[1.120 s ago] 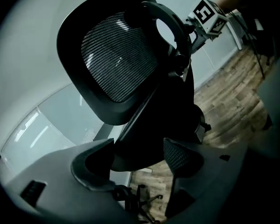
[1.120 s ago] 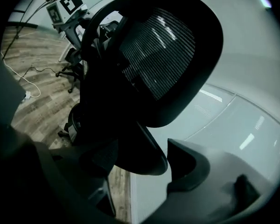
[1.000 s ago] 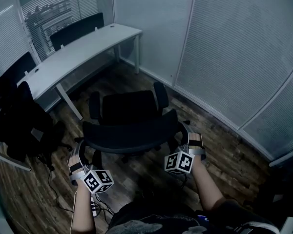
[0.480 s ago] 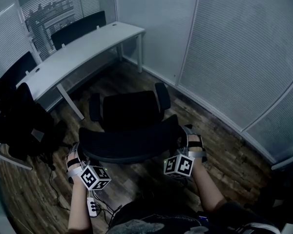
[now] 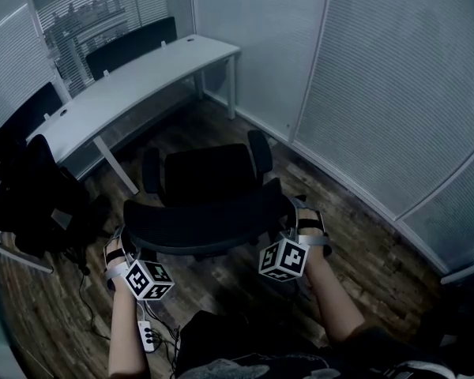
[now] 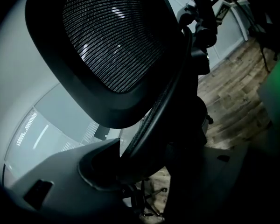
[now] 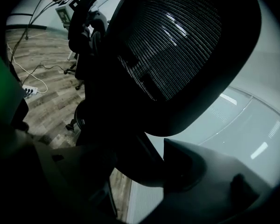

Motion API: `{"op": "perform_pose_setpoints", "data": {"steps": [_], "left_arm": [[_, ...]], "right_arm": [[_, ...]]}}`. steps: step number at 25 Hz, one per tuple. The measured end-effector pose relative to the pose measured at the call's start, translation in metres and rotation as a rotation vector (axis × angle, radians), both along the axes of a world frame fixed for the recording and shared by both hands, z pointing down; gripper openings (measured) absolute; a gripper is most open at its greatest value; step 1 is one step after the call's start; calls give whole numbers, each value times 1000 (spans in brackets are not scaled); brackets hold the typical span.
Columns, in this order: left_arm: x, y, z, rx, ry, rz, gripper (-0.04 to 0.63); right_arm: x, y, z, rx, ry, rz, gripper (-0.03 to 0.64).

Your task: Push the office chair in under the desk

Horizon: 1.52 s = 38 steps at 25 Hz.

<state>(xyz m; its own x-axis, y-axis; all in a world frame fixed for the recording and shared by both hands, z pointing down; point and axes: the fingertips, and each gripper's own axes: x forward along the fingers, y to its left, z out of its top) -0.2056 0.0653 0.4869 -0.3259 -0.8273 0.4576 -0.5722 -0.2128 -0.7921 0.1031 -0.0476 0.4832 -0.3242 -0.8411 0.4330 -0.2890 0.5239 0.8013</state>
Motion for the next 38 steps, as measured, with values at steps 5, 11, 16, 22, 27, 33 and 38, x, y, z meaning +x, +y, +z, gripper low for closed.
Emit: {"op": "perform_pose_setpoints", "data": {"steps": [5,11,16,22,27,33,38], "left_arm": [[-18,-25,1,-6,3,-5,278],[-38,-58,-2,30,2,18,278],[-51,-87,-2,63,4,25,278],[-44,-132,-5,123,1,80,278],[-52,-172,-4,126,-9,81,275],[-67,-230,-2,120,-20,90,267],[-77,-278,-4,117,-26,82,262]], "right_arm": [[-18,-23,1,14,-8,-16,302],[-38,-54,-1,-4,-4,-33,301],[-55,-90,1,-25,4,-50,301],[-54,-149,2,-51,26,-31,301],[-66,-194,2,-22,6,-74,301],[-84,-260,5,-39,26,-59,301],[-98,-315,5,-43,32,-60,301]]}}
